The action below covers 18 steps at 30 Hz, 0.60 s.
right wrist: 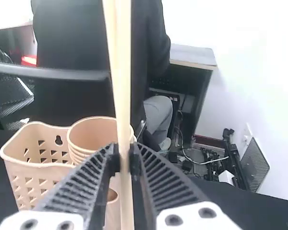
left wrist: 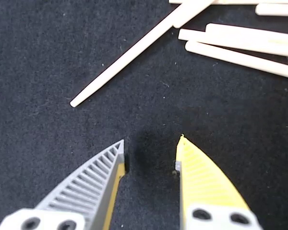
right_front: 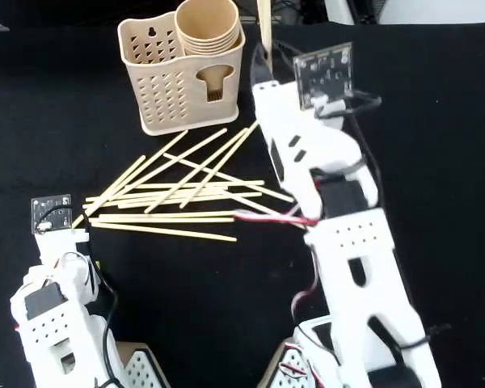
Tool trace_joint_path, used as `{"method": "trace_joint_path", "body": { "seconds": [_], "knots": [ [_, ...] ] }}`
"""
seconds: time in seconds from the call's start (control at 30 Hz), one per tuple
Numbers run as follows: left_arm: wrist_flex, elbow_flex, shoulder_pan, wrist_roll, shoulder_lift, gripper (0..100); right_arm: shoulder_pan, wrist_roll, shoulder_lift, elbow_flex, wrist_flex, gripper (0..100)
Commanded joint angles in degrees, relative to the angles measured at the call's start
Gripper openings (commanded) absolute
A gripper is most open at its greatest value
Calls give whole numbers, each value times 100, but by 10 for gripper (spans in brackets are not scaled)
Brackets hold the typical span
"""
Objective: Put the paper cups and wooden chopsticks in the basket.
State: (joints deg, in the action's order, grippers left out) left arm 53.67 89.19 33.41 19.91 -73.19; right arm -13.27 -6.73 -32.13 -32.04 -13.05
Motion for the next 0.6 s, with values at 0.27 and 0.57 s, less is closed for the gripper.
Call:
{"method": "trace_joint_path", "body": {
  "seconds": [0.27,0.57],
  "knots": [
    [-703,75,-198,26,-44,184,-26,-35,-40,470,-1969,12],
    [-695,40,-66,-229,-44,184,-1310,-1793,-1244,-1473,-2866,12]
  ]
}}
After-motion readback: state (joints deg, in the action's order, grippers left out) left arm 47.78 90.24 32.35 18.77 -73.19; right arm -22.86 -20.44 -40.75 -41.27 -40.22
